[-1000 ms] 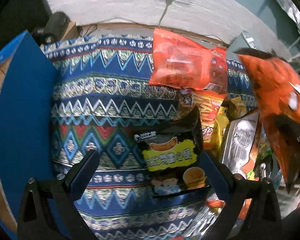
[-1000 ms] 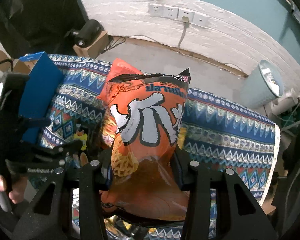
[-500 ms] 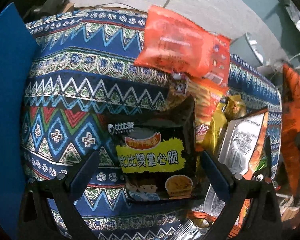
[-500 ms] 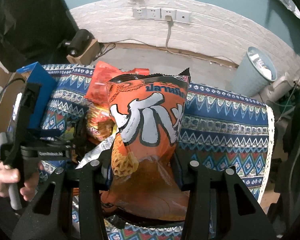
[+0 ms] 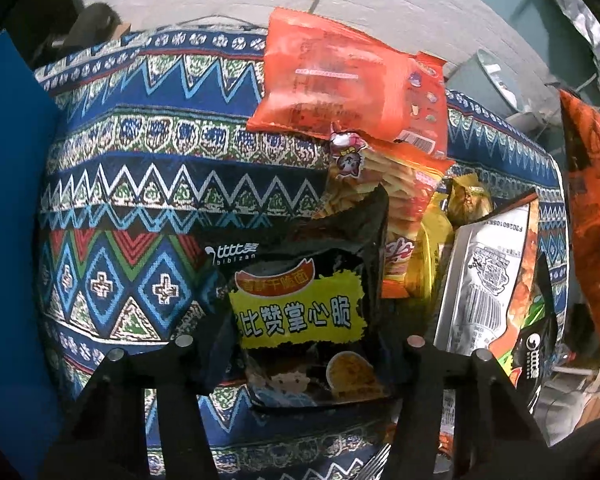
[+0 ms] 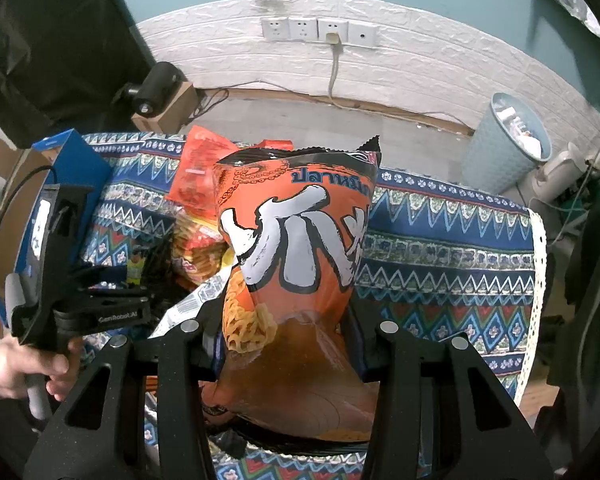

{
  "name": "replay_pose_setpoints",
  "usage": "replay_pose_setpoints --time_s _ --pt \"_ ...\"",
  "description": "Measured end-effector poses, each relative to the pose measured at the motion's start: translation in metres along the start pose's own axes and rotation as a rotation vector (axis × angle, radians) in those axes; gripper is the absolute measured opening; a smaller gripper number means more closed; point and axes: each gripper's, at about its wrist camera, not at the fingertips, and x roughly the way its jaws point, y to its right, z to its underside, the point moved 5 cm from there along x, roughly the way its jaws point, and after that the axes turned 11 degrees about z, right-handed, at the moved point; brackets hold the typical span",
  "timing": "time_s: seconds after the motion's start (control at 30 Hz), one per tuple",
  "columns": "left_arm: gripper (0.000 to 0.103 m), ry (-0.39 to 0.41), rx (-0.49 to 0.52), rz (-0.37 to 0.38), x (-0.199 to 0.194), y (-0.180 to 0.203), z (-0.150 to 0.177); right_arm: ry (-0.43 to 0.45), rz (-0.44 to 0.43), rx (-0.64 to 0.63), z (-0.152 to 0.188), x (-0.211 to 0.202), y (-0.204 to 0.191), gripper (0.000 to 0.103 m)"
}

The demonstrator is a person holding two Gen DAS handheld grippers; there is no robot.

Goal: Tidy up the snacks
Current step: 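Grasp the black-and-yellow snack bag with the left gripper while the right grasps the orange chip bag, then carry both held bags over the cardboard box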

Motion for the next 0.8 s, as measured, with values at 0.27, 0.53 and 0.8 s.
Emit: replay_pose_setpoints --time_s 0.27,0.53,0.8 --pt "0.059 0.059 0.103 -0.144 -0.026 -0.003 0.0 0.011 0.011 -0.013 -0.001 -0.004 -0.004 0.044" --pt "0.059 0.138 0.165 -0.233 -0.068 -0.01 -0.004 0.032 0.008 -0.016 -0.006 -0.012 -0.009 0.044" --pt "0.059 0.221 0.263 -0.322 -0.112 -0.004 -0.004 0.065 0.002 -0.035 -0.013 -0.026 -0.023 0.044"
